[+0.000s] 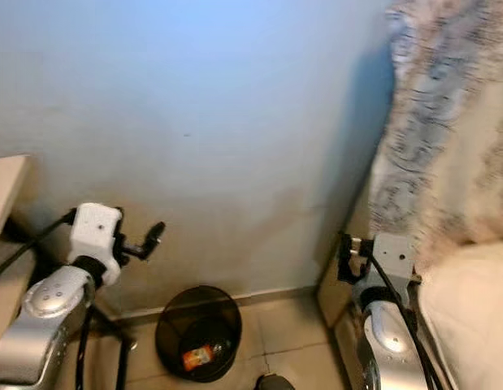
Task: Clean up the room
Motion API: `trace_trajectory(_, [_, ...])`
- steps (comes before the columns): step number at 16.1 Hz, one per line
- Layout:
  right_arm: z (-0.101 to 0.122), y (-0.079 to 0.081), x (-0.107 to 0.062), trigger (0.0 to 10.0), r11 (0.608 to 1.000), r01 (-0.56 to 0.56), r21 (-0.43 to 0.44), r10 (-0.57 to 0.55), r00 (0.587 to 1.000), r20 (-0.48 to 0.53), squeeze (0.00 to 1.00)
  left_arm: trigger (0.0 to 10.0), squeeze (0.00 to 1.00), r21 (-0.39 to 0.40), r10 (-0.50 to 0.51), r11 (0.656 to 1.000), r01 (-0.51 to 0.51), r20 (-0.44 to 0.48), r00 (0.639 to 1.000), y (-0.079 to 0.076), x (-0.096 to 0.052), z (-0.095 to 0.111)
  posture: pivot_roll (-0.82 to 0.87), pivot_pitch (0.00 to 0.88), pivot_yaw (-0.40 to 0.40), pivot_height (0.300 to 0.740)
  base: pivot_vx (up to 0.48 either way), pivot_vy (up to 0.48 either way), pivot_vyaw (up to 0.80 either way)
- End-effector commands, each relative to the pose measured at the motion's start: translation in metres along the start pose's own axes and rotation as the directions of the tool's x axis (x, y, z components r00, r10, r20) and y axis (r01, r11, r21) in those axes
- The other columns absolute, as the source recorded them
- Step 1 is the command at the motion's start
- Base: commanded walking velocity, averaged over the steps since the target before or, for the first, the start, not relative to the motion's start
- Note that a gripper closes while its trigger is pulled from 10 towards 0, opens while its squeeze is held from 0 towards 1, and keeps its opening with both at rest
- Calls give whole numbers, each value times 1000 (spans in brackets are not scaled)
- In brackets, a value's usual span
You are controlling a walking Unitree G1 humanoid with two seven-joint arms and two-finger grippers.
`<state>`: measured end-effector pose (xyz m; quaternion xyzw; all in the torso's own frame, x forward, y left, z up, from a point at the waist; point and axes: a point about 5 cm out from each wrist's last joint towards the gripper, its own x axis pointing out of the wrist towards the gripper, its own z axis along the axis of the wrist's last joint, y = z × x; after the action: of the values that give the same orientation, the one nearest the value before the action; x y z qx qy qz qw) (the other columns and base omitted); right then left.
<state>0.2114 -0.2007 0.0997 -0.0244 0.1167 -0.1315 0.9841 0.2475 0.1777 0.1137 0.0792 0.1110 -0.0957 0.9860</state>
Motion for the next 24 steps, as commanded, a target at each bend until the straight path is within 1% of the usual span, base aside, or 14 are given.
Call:
trace_trajectory(1, [6, 3, -2, 10000, 1000, -20, -6, 20, 1000, 17, 0, 10000, 0, 6, 29, 1000, -30, 29, 999, 3, -3, 7, -74, 0, 47, 740, 0, 0, -800])
trace_trajectory(2, [7, 6, -4, 10000, 999, -41, -13, 42, 999, 22, 0, 10000, 0, 21, 35, 999, -35, 30, 999, 3, -5, 7, -66, 0, 51, 740, 0, 0, -800])
trace_trajectory(3, [6, 7, -4, 10000, 999, -45, -17, 45, 999, 20, 0, 10000, 0, 13, 48, 999, -48, 27, 998, 3, -6, 6, -55, 0, 54, 740, 0, 0, -800])
trace_trajectory(4, [5, 8, -4, 10000, 999, -47, -22, 47, 999, 10, 0, 10000, 0, -4, 63, 998, -63, 15, 998, 3, -10, 3, -45, 0, 50, 740, 0, 0, -800])
trace_trajectory(5, [5, 11, -5, 10000, 997, -74, -37, 74, 997, 6, 0, 10000, 0, -19, 69, 997, -69, 6, 998, 3, -14, 0, -42, 0, 45, 740, 0, 0, -800])
trace_trajectory(6, [5, 13, -5, 10000, 995, -91, -51, 91, 996, 4, 0, 10000, 0, -30, 75, 997, -75, 2, 997, 4, -16, -2, -39, 0, 41, 740, 0, 0, -800])
trace_trajectory(7, [8, 15, -4, 10000, 990, -118, -71, 119, 993, 3, 0, 10000, 0, -57, 105, 993, -106, -10, 994, 8, -18, -5, -36, 0, 36, 740, 0, 0, -800])
trace_trajectory(10, [10, 12, 0, 10000, 990, -114, -81, 114, 993, 3, 0, 10000, 0, -48, 119, 992, -119, -3, 993, 10, -15, -4, -32, 0, 21, 740, 0, 0, -800])
trace_trajectory(13, [8, 10, 3, 10000, 992, -103, -76, 103, 995, -8, 0, 10000, 0, -82, 113, 990, -111, 20, 993, 6, -11, 2, -22, 0, 10, 740, 0, 0, -800])
trace_trajectory(14, [8, 11, 4, 10000, 991, -109, -76, 108, 994, -11, 0, 10000, 0, -64, 102, 993, -100, 27, 994, 4, -9, 3, -25, 0, 11, 740, 0, 0, -800])
trace_trajectory(19, [7, 14, 6, 10000, 991, -112, -70, 111, 994, -16, 0, 10000, 0, -86, 76, 993, -75, 0, 997, 5, -8, 0, -21, 0, 11, 740, 0, 0, -800])
trace_trajectory(21, [7, 15, 7, 10000, 992, -114, -61, 114, 993, -15, 0, 10000, 0, -40, 94, 995, -93, 19, 995, 9, -7, 1, -22, 0, 14, 740, 0, 0, -800])
trace_trajectory(24, [6, 15, 7, 10000, 992, -112, -60, 111, 994, -17, 0, 10000, 0, -56, 98, 994, -97, 14, 995, 9, -6, 0, -25, 0, 16, 740, 0, 0, -800])
